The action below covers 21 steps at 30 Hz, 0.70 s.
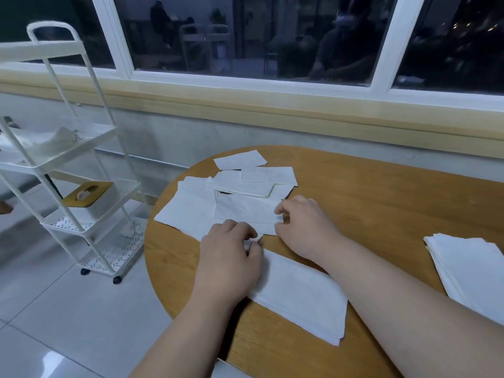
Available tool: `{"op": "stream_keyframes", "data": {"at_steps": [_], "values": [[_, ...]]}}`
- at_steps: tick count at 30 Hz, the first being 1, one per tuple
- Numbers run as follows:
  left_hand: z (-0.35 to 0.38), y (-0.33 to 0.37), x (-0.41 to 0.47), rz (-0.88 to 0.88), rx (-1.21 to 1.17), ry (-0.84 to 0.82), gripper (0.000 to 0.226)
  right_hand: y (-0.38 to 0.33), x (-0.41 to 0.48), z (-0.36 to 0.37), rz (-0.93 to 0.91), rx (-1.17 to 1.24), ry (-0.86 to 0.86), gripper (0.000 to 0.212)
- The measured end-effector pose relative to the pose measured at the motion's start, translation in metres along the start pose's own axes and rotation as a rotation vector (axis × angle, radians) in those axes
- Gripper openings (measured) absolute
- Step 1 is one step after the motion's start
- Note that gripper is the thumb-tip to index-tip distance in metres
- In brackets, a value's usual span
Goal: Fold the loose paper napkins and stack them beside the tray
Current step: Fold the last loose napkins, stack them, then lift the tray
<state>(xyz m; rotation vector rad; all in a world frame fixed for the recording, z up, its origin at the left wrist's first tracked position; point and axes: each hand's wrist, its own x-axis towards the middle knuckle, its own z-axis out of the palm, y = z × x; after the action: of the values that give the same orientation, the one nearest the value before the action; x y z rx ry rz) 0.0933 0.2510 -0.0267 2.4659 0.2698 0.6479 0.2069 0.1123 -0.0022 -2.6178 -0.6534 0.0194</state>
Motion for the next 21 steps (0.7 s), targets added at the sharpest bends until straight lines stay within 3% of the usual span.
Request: {"op": "stream_keyframes", "data": {"at_steps": [3,6,11,21], "values": [[0.001,-0.001,0.001,-0.008,-0.012,0.002,0.028,-0.001,0.014,0.005,-0.006,-0.06,-0.05,0.025],[0.002,-0.001,0.002,-0.005,-0.016,0.005,0.024,0.0,0.022,0.007,-0.014,-0.06,-0.034,0.006],[0.002,-0.002,0.001,0.0,-0.003,-0.003,0.02,0.0,0.025,0.006,-0.04,-0.072,0.001,0.014],[0.0,-0.001,0.0,-0.004,0.023,-0.002,0.017,0.013,0.002,-0.01,0.018,0.212,0.278,0.015]]}}
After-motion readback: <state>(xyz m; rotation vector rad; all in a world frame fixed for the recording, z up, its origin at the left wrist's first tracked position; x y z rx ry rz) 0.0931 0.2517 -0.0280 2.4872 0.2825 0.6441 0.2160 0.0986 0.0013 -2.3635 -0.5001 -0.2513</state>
